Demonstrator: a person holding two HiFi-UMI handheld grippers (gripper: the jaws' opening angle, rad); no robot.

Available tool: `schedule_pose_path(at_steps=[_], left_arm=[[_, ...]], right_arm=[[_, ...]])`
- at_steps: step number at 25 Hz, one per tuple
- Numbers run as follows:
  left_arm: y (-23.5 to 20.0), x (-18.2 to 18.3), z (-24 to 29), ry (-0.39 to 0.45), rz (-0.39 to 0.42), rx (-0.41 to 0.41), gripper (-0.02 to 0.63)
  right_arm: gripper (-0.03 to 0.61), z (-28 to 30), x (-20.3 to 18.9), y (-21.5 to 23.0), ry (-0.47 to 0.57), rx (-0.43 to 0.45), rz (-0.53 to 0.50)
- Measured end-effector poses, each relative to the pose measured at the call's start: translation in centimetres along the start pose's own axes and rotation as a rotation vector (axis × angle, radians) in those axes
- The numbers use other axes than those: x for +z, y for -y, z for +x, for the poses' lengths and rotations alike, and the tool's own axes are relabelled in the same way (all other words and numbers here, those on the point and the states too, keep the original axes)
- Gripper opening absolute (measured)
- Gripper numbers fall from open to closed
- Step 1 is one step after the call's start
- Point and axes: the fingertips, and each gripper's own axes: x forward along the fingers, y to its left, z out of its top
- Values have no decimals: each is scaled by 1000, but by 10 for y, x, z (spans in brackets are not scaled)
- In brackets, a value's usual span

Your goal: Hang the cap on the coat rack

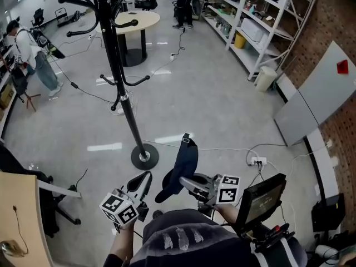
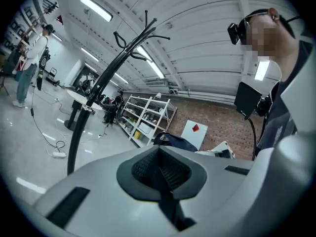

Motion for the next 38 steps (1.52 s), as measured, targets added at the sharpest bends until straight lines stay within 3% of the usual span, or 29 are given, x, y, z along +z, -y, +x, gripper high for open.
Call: schedule_pose_path(at_steps=[6, 15, 20, 27, 29, 33, 38], left_arm=[[-32, 9, -22, 5, -18, -31, 6], [-42, 5, 3, -19, -31, -55, 6], [-49, 4, 31, -36, -6, 0, 6], [-32, 27, 97, -22, 59, 46, 6], [-27, 35, 118, -21, 72, 64, 6], [-20, 33, 145, -23, 69, 83, 6], [-17, 26, 153, -7, 72, 117, 6]], right_arm=[[14, 30, -3, -3, 28, -37, -4], [14, 20, 15, 21, 58, -78, 3], [14, 12, 39, 51, 74, -41, 21], [14, -21, 97, 79, 56, 35, -49], [14, -34, 112, 94, 46, 23, -59], [14, -55, 116, 133, -48, -87, -97], [14, -61, 123, 149, -87, -55, -147]])
